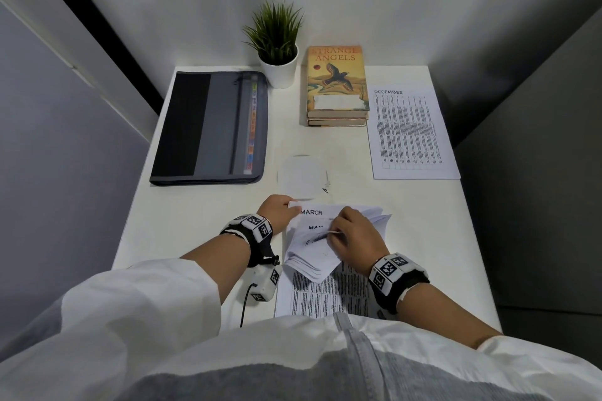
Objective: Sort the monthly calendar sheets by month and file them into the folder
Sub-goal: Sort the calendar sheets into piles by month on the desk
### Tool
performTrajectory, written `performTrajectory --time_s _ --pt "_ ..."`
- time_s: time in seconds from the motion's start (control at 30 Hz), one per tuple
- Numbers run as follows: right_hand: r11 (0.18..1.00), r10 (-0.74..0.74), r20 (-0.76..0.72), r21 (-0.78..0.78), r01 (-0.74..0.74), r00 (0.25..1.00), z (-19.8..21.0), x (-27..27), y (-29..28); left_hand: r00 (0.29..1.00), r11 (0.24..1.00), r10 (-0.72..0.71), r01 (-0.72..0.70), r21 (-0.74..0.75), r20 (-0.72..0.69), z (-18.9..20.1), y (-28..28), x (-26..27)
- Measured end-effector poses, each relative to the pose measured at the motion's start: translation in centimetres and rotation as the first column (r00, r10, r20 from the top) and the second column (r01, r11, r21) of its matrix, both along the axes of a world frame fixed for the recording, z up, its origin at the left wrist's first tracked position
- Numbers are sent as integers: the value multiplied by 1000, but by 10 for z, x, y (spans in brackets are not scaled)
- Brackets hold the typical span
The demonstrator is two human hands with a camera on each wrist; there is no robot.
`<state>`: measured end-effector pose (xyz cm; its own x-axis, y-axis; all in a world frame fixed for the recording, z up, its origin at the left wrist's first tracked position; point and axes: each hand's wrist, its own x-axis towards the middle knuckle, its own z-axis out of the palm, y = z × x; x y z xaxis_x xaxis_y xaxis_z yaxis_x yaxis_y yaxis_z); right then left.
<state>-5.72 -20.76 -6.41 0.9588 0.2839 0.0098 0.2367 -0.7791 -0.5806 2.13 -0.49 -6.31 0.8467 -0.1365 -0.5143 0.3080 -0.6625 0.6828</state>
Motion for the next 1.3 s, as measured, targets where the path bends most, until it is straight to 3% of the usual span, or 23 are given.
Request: performTrajectory --time_s 0.2,0.37,0.63,0.87,1.07,1.3 --pt "1000 12 33 9 -12 999 -2 1 0 998 1000 -5 6 -13 58 0 -3 -1" --pt "999 22 61 -47 -19 998 -2 1 0 998 994 59 -60 -96 -14 2 -7 -4" --pt "1000 7 -6 -13 -7 1000 3 1 -2 999 999 19 -20 -46 -35 5 -1 -4" --pt "999 22 41 -41 -20 999 2 0 -3 995 982 74 -85 -166 -73 6 -8 -6" --pt "1000 7 9 -1 -6 1000 4 -3 -4 1000 1000 -1 2 16 -25 7 -4 -5" --pt "1000 -5 54 -14 5 999 -2 -5 -2 999 995 25 -27 -93 -21 6 -9 -7"
